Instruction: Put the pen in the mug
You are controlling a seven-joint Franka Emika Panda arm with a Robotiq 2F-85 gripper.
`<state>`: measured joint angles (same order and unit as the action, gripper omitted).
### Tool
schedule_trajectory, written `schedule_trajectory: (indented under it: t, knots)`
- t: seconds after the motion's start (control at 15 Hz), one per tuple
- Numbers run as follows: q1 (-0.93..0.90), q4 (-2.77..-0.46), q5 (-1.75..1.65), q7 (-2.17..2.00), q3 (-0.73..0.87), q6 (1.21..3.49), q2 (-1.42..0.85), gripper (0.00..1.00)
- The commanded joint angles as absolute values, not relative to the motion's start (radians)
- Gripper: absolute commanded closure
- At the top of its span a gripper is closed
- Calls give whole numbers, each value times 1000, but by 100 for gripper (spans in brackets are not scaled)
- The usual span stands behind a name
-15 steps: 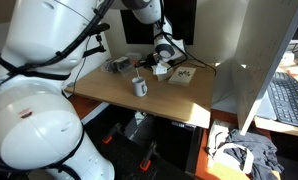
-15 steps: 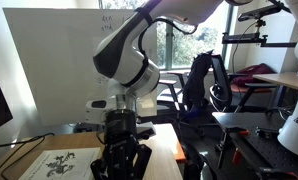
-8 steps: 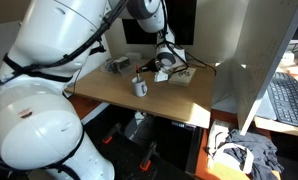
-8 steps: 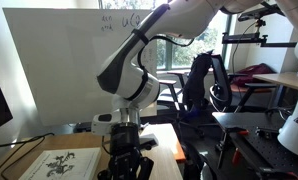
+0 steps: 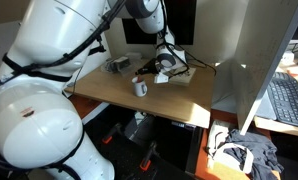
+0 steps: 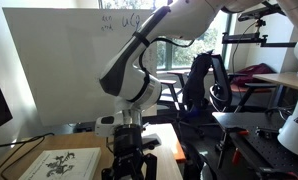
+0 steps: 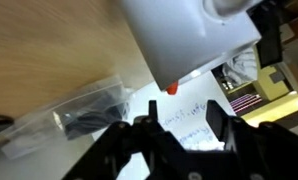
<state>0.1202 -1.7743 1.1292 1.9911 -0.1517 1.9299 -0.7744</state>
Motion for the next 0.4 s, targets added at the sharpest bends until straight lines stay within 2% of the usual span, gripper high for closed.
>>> schedule_trajectory:
  t: [0.0,0.13,0.33]
  knots:
    - [50,-1836,1153,1852,-113,2026,-677,12]
    - [15,-1857,1127,1732,-101,2076,-631,0]
    - [-26,-1908,1077,1562,-85,2137,-559,0]
